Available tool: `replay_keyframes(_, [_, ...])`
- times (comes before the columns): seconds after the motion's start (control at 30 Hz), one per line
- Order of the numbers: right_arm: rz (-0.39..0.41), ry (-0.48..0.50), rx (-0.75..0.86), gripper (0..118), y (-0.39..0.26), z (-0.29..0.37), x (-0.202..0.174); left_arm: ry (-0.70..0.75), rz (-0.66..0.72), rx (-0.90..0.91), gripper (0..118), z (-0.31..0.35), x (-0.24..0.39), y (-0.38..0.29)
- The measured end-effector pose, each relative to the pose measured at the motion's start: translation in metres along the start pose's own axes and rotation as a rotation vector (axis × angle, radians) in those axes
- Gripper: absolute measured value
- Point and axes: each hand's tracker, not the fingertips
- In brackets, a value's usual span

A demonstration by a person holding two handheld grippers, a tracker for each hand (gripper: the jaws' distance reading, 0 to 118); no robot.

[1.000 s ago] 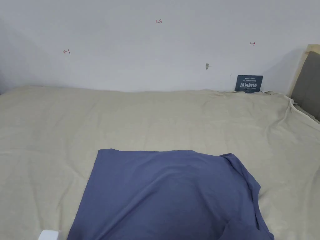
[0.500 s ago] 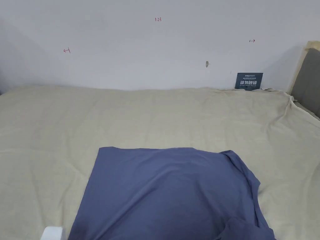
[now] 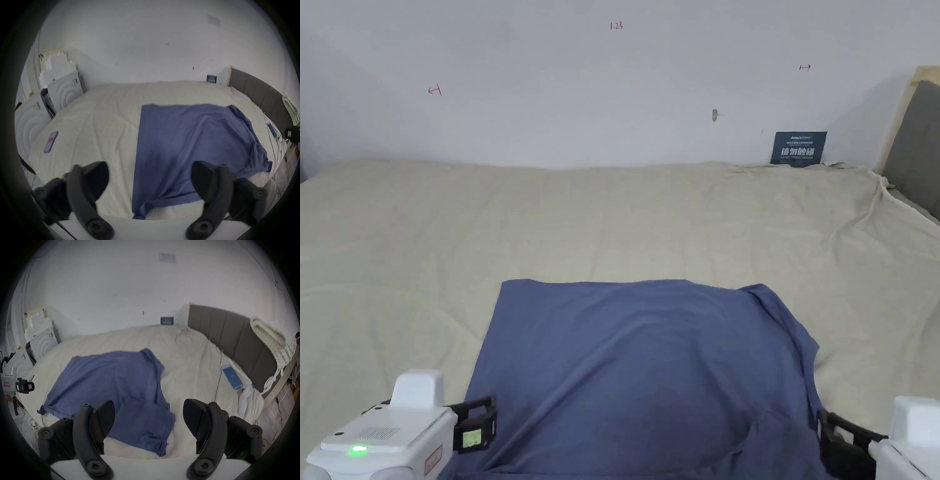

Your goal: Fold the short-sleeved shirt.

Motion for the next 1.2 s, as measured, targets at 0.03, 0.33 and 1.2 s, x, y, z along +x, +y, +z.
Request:
replay_keyframes(0.03, [0.014,-0.011,0.025,56,0.002,0.003,-0.003,-0.002,-0.010,0.034,76,0.010,0.007,0.004])
replay_keyframes(0.33, [0.045,-0.017,0.097,0,0.000,0.013,-0.018,-0.037,-0.013,0.014,0,0.009,0.022,-0.001])
replay_keyframes(1.2, [0.006,0.009,0.015,0,-0.015,-0.003,-0.016,-0.011,0.086,-0.465,76,-0.053,-0.023,-0.055])
